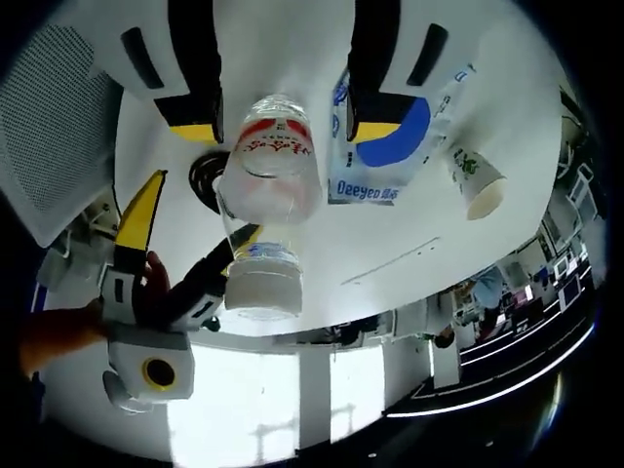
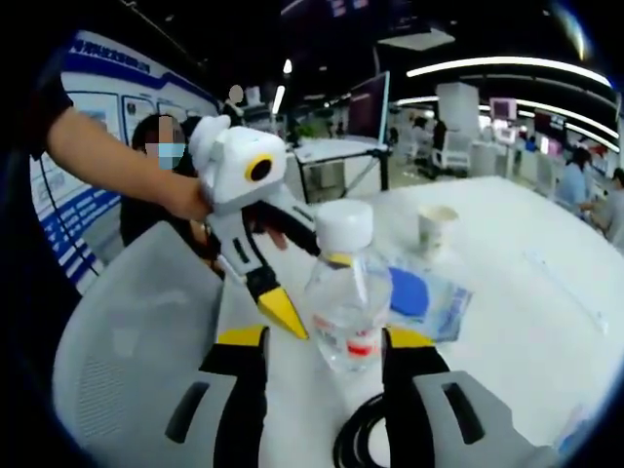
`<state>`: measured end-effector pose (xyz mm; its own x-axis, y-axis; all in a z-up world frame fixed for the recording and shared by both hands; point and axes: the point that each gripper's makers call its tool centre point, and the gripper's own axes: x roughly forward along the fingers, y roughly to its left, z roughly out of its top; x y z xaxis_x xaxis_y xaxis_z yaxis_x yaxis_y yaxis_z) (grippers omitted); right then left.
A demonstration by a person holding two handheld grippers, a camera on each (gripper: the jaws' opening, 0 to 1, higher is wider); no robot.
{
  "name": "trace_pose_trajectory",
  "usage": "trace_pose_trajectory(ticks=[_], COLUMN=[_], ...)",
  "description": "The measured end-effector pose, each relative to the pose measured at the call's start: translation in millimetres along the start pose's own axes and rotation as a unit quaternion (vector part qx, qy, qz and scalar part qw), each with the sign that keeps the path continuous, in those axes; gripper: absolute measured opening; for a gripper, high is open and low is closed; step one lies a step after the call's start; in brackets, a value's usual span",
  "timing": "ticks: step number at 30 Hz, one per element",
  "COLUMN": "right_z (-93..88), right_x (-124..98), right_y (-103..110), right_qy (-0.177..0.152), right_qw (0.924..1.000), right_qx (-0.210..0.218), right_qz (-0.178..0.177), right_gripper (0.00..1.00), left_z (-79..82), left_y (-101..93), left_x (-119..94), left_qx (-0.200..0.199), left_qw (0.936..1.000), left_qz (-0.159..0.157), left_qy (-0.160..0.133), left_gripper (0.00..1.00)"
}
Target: Arrange the tabletop items into an orderly group along one side of the table until the central work area is clear of visible clutter.
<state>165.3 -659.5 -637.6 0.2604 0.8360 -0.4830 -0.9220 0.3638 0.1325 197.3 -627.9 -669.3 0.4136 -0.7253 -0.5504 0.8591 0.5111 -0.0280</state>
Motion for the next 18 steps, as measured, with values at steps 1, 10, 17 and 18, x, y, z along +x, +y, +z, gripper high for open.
trace_pose_trajectory(ticks=[1,10,17,18], right_z=[0.0,-3.3,-5.3,-6.1], right_x=[-1.2,-11.3,-20.7,-22.1], right_y=[-0.6,-9.5,-14.5,-15.4], right_qy=[-0.001,0.0,-0.002,-0.002], right_qw=[1.0,0.9996,0.9993,0.9992], right_qx=[0.002,-0.007,0.001,0.001], right_qz=[-0.002,-0.026,-0.037,-0.039], right_gripper=[0.47,0.65,0.75,0.76], left_z=[0.5,5.9,10.0,10.4], left_y=[-0.6,-2.2,-6.7,-7.4], left_x=[1.5,10.2,17.6,18.9], left_qx=[0.0,-0.032,-0.035,-0.034], left_qw=[1.0,0.9994,0.9991,0.9991], left_qz=[0.0,0.001,-0.002,-0.004], left_qy=[0.0,-0.013,-0.022,-0.022], left_gripper=[0.51,0.55,0.58,0.58])
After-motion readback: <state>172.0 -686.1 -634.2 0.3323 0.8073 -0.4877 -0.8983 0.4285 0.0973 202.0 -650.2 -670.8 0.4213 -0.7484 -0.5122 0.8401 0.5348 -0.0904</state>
